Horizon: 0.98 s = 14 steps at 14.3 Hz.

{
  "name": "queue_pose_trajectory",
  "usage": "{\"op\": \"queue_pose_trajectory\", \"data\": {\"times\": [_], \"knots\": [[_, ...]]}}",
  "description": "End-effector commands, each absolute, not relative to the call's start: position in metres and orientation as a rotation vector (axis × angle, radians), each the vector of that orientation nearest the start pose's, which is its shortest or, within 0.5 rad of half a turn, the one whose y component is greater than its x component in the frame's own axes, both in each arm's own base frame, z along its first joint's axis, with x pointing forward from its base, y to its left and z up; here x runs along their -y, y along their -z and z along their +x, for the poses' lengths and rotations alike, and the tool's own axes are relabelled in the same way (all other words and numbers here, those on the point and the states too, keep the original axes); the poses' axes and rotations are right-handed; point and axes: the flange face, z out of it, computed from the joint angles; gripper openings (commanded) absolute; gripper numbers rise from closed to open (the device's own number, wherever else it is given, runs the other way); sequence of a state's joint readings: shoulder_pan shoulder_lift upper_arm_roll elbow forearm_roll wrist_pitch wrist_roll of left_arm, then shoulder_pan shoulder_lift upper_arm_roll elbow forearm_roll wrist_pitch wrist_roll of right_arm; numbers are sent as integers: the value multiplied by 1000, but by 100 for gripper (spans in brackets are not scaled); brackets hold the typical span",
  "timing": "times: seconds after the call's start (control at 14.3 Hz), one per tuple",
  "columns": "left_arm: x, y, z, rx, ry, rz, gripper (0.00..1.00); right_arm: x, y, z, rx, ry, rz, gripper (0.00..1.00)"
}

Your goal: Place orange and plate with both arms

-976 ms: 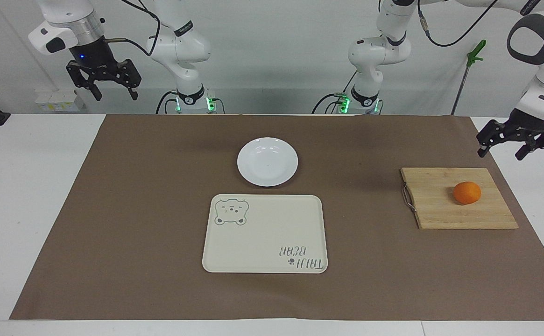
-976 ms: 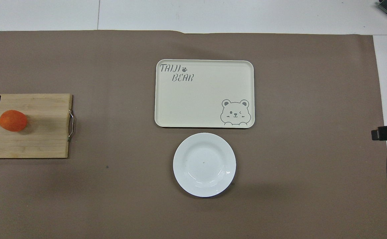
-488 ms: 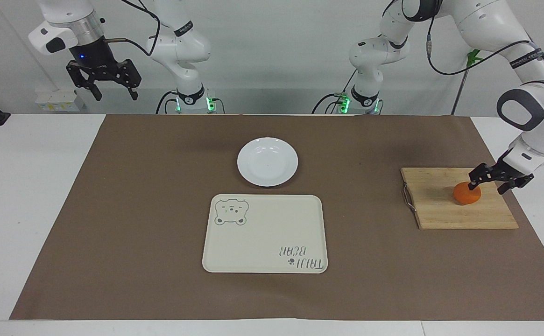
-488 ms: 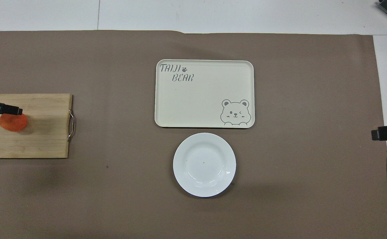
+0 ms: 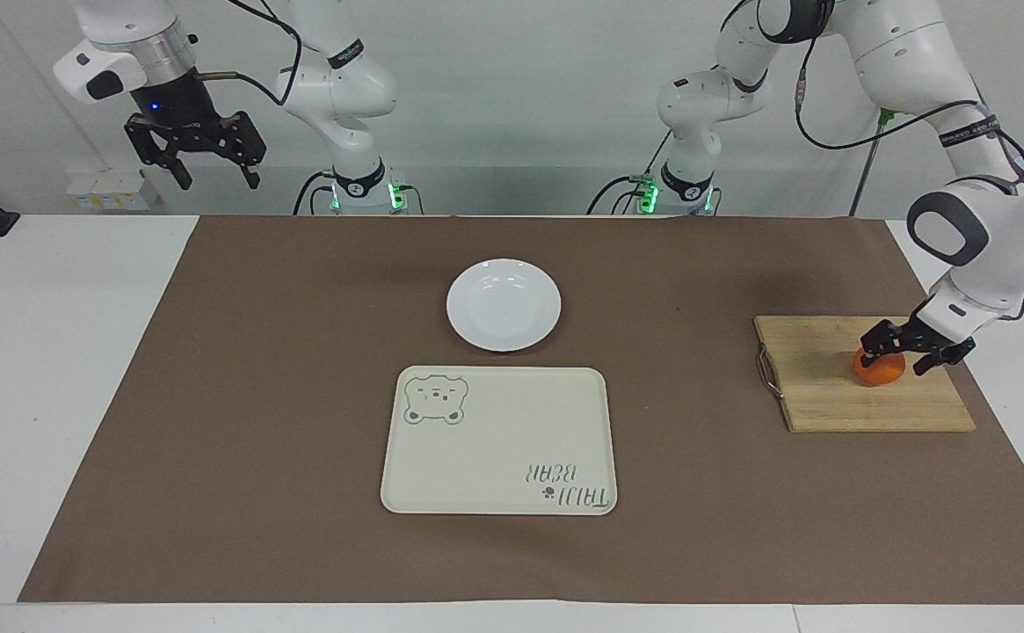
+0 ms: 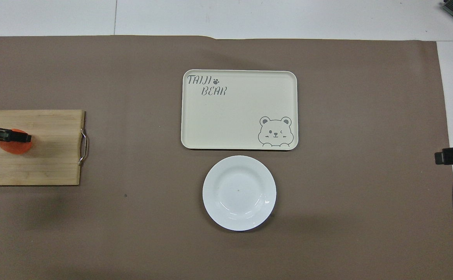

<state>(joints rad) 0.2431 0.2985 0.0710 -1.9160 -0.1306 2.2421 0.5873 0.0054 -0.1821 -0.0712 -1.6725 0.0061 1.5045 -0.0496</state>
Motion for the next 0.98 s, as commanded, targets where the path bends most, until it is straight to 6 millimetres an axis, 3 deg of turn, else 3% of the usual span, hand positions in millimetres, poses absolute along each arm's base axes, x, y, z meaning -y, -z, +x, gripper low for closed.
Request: {"op": "queue_pose_trajectory", "data": {"times": [0.0, 0.14, 0.21, 0.42, 0.7, 0.91], "knots": [[-189, -340, 585, -324, 124, -3188, 63, 36, -669, 486, 9, 32, -3133, 100], [-189, -341, 584, -325, 111, -3192, 15, 36, -669, 486, 9, 32, -3133, 100], [-189, -343, 584, -334, 107, -3190, 0, 36, -669, 486, 9, 32, -3133, 100], [-174, -366, 587, -431, 121, -3181, 0, 36, -669, 486, 9, 32, -3133, 100], [-108, -414, 585, -594, 108, -3178, 0, 36, -669, 486, 9, 32, -3133, 100], [-53, -421, 589, -740, 89, -3158, 0, 36, -669, 486, 9, 32, -3133, 100]]}}
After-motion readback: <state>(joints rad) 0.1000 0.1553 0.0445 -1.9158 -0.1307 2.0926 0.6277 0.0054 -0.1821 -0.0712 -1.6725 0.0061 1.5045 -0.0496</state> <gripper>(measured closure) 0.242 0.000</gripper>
